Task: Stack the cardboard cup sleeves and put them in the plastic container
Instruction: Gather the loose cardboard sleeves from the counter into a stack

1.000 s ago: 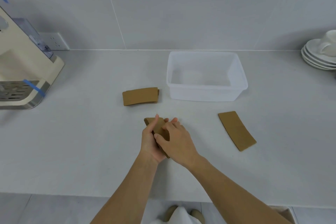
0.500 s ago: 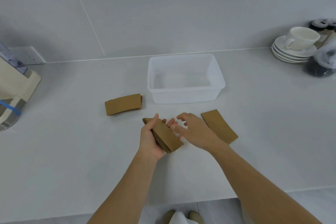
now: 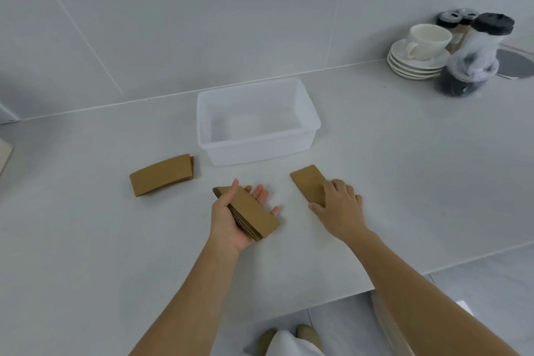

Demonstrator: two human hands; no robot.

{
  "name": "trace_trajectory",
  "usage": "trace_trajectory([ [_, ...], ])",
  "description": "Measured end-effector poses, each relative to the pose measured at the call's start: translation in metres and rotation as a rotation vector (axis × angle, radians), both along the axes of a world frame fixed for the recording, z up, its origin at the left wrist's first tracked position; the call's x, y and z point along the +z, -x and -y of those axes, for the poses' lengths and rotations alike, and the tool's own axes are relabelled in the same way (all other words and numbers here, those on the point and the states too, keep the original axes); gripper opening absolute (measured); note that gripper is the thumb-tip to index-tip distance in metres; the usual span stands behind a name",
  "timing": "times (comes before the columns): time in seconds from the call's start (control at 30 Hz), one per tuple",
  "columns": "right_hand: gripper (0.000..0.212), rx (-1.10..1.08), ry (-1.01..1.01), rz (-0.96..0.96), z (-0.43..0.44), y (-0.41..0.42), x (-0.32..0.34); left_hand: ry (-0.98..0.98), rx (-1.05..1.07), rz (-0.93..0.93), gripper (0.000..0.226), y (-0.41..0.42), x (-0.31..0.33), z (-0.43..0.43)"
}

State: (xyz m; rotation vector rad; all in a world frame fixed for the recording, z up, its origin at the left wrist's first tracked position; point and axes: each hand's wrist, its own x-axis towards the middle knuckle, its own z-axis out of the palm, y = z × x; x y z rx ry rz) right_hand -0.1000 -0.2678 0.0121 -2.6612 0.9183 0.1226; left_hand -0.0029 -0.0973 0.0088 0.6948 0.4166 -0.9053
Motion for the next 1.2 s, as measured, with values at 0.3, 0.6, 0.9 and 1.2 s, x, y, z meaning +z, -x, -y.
trace_trajectory([
  [0.3, 0.038, -0.043, -0.117, 0.111, -0.009, -0.014, 0.013, 0.006, 0.043, -0.023, 0.043, -0.002, 0.001, -0.011],
  [0.6, 0.043, 0.084, -0.521, 0.252, -0.072, -0.047, 0.046, 0.034, 0.094, 0.003, 0.052, -0.008, 0.004, -0.041],
  [0.9, 0.037, 0.293, -0.648, 0.196, -0.132, -0.058, 0.047, 0.032, 0.034, 0.079, 0.051, -0.009, 0.003, -0.069],
  [1.2, 0.033, 0.417, -0.703, 0.167, -0.154, -0.059, 0.034, 0.023, 0.117, 0.014, 0.042, -0.01, -0.001, -0.087],
])
